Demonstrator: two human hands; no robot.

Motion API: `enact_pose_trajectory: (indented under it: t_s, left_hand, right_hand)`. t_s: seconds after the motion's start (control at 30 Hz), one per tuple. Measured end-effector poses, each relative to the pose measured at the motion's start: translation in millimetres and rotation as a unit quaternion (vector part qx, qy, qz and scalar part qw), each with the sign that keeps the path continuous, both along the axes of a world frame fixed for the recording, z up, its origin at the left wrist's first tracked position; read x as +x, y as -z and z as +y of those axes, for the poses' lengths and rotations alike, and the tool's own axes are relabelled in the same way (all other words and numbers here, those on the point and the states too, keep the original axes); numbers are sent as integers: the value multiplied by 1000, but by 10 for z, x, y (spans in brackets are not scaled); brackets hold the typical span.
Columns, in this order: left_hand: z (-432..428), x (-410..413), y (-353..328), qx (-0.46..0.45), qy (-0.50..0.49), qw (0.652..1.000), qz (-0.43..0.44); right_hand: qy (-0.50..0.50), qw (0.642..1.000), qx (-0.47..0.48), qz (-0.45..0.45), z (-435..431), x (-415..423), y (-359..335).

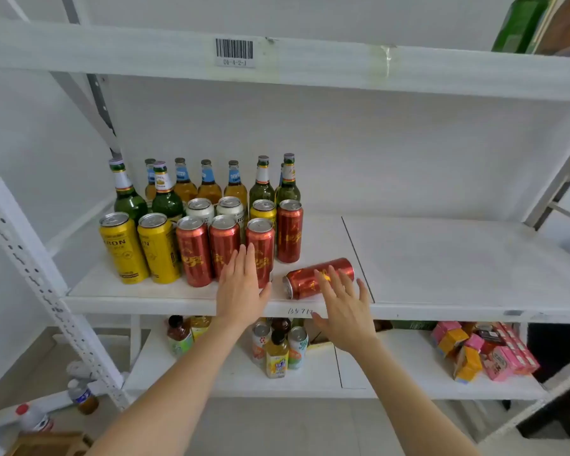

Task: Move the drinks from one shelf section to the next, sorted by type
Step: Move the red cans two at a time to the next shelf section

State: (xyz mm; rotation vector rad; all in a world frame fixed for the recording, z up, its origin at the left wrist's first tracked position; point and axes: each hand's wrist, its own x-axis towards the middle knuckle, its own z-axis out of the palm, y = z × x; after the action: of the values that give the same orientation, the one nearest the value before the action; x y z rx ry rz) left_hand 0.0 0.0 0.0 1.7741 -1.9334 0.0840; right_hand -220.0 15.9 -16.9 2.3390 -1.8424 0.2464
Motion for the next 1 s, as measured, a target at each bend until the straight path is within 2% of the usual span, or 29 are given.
enact_pose_trajectory:
  t_s: [0.17, 0.43, 0.67, 0.8, 0.9, 1.0]
  left_hand:
    - [-275, -156, 100, -9, -41, 993, 109]
    - [-645, -208, 230, 7, -80, 951, 298]
    - [-859, -227, 259, 17, -90, 922, 376]
    - [-841, -208, 253, 10, -78, 919, 387]
    - [-782, -181, 262, 6, -69, 920, 386]
    - [-715, -167, 245, 9, -67, 916, 396]
  right_hand:
    - [-40, 999, 5, 14, -493, -89, 95]
    - [-147, 987, 54, 15, -1084, -149, 172]
    - [-157, 982, 101, 13, -1295, -150, 105]
    - [-129, 984, 126, 7, -1280, -197, 58]
    - [-93, 982, 153, -66, -1213, -244, -9]
    - [-62, 952, 170, -247, -1102, -285, -120]
